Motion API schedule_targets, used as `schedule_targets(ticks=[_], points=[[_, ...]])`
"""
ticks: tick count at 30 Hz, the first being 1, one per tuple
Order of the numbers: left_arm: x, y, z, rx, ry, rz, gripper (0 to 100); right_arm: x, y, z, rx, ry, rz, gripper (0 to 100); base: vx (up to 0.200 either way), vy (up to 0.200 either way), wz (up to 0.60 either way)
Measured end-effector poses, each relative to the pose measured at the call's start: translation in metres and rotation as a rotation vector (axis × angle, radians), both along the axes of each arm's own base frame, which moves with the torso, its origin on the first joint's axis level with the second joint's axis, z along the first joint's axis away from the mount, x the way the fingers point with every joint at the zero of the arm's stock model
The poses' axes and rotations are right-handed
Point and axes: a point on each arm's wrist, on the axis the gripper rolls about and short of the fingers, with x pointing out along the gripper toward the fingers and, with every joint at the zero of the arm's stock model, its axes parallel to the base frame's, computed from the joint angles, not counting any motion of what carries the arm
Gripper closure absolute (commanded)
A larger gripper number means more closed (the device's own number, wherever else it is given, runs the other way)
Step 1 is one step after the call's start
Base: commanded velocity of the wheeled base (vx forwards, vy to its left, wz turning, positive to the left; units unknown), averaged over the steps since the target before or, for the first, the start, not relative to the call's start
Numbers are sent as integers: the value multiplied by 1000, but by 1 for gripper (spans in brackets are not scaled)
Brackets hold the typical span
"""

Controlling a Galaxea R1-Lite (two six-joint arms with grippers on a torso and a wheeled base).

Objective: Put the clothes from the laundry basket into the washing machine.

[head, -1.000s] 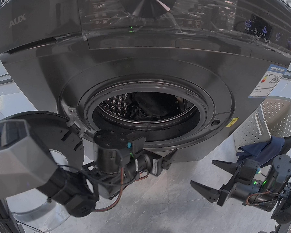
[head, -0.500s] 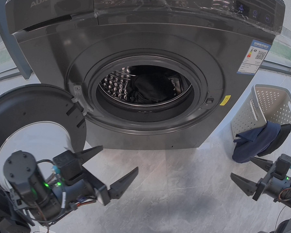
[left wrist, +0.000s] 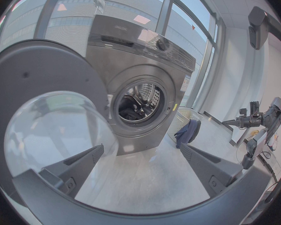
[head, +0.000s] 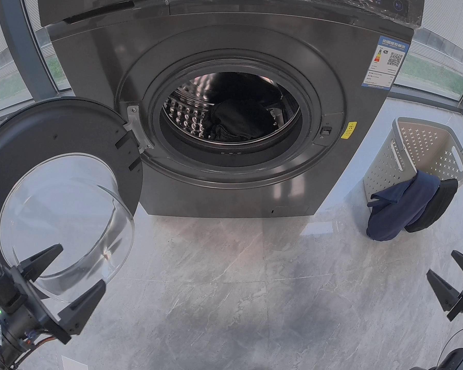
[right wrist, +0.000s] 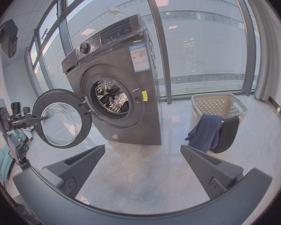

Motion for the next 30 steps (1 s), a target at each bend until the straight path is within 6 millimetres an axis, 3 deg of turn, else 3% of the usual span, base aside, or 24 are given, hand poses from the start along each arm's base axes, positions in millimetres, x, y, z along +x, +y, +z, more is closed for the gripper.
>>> schedule_targets(ticks=[6,15,21,30], points=[[-32,30,-14,-2,9,66,0,-21,-11,-8,3,-27,-114,0,-100,0,0],[-65,50,-38,-23,32,185,0,-57,-17,-42,-12,25,-222,0,0,0,0],[-81,54,-64,-13,141,288,0,-67,-17,-48,-11,-39,-296,0,0,-200,0],[-92,53,-65,-27,18,489,0,-71,-17,-50,-5,-84,-342,0,0,-200,0]])
